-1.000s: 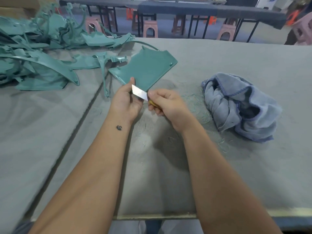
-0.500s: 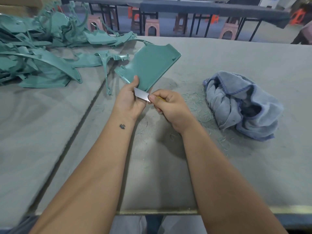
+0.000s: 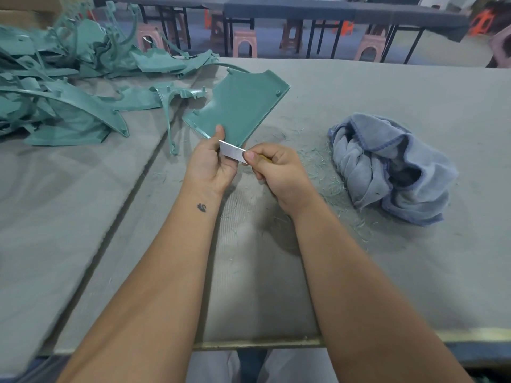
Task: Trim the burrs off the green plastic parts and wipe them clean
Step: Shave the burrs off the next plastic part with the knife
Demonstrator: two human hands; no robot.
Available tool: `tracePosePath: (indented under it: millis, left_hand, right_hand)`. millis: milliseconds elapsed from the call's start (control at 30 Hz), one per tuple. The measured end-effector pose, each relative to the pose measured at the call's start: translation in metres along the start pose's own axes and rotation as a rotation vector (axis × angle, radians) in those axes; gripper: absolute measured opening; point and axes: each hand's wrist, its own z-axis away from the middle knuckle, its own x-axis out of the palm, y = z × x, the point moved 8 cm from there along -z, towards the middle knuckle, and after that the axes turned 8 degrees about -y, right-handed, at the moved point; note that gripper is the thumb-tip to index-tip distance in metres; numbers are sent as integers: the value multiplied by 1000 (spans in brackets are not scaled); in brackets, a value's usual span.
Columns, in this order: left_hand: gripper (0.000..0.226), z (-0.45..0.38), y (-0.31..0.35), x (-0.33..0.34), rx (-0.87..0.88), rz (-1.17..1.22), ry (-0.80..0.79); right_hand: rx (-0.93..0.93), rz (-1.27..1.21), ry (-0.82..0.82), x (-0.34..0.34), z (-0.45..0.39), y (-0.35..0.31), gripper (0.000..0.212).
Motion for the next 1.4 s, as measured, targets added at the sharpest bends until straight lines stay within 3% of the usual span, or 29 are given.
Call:
tracePosePath:
  millis: [567, 1400]
  left_hand:
    - [20, 4, -2, 0, -13, 83, 23]
    - [20, 2, -3, -4, 0, 26, 23]
  right_hand:
    - [24, -35, 15, -3, 2, -3, 28]
    - [-3, -63, 106, -14, 0, 7, 23]
